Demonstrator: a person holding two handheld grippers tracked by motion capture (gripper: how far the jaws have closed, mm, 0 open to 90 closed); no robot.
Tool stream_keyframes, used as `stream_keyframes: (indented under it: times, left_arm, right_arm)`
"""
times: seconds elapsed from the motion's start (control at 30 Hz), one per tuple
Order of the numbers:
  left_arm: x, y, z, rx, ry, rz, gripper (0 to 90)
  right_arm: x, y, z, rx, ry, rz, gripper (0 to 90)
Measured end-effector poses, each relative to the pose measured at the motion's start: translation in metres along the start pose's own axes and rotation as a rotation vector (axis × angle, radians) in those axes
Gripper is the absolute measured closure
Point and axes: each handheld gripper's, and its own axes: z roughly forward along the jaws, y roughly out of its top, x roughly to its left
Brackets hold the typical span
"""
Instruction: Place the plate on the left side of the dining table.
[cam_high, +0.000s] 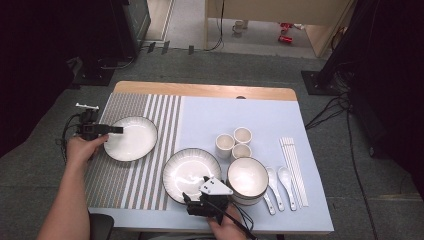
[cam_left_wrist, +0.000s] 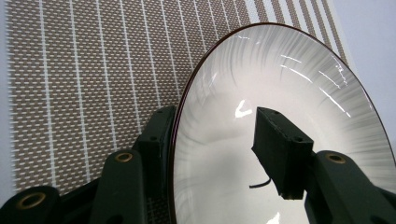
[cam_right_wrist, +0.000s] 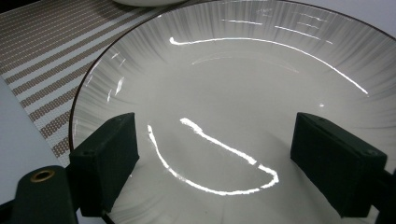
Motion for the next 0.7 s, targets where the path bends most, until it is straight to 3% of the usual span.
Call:
stream_keyframes:
  times: [0.7]
  left_arm:
    - [-0.006, -0.011, -0.031, -0.088, 0.027, 0.051, 44.7]
  right_arm:
    - [0.0, 0.0, 0.0, 0.0, 0.002, 0.0, 14.7]
